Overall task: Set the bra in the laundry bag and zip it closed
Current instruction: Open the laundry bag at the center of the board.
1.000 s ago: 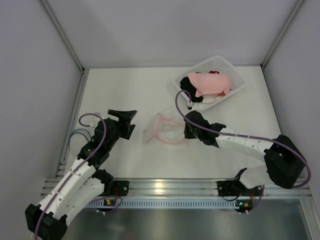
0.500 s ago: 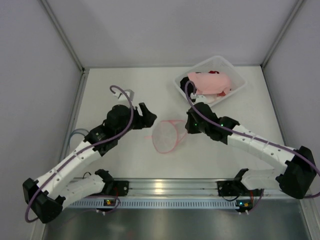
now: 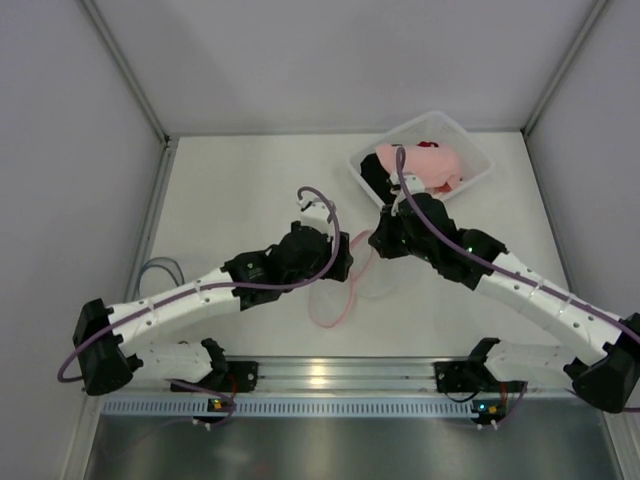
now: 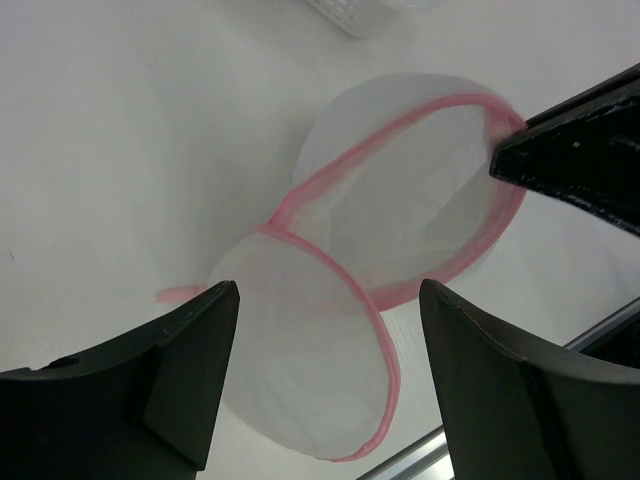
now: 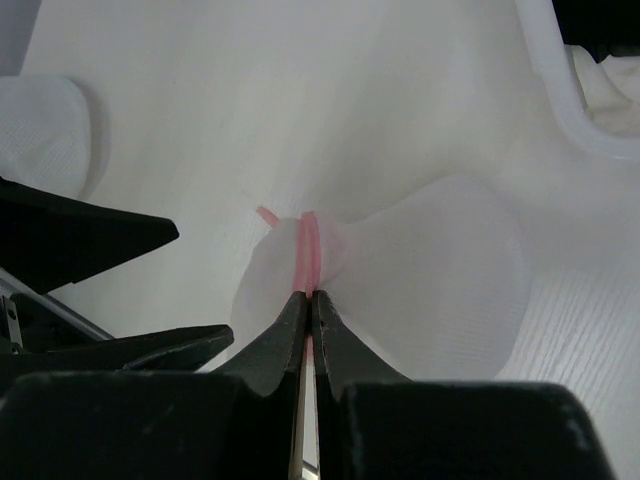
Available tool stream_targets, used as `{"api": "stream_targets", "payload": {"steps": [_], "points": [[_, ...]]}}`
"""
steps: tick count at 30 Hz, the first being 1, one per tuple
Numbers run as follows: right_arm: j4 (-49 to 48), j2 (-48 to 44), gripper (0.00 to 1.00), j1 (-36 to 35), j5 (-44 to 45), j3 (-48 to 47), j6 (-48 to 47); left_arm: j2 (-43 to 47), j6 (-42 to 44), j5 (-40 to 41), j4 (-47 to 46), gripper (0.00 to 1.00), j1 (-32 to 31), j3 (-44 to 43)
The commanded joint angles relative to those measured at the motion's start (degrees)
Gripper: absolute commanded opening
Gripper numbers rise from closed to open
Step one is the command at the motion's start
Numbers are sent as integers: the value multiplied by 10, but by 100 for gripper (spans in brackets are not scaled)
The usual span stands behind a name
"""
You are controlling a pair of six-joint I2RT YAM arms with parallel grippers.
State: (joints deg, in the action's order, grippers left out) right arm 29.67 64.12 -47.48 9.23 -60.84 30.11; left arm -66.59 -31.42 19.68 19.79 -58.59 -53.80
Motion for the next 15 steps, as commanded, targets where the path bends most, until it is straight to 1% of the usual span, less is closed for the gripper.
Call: {"api": "stream_targets", "payload": {"steps": [1, 3, 5, 7, 9, 10, 12, 13, 15], "points": [[12, 1, 0, 1, -11, 3, 0, -31, -10, 61, -9, 79, -21, -40], [4, -4, 0, 0, -8, 18, 7, -51, -22, 78, -2, 78, -31, -38], [6, -8, 0, 0, 3, 23, 9, -63, -33, 76, 4, 78, -42, -31], [11, -10, 0, 0, 14, 26, 9, -59, -39, 52, 4, 77, -54, -16], [22, -8, 0, 1, 32, 27, 8, -42, -33, 52, 2, 77, -71, -1], [23, -7, 0, 1, 37, 27, 10, -36, -12, 59, 2, 77, -100, 13], [24, 0, 0, 1, 45, 30, 14, -15, 33, 73, 1, 78, -135, 28], [23, 1, 0, 1, 47, 32, 14, -9, 43, 81, -2, 79, -168, 46], [20, 9, 0, 2, 48, 33, 20, -6, 47, 94, 0, 79, -187, 58]]}}
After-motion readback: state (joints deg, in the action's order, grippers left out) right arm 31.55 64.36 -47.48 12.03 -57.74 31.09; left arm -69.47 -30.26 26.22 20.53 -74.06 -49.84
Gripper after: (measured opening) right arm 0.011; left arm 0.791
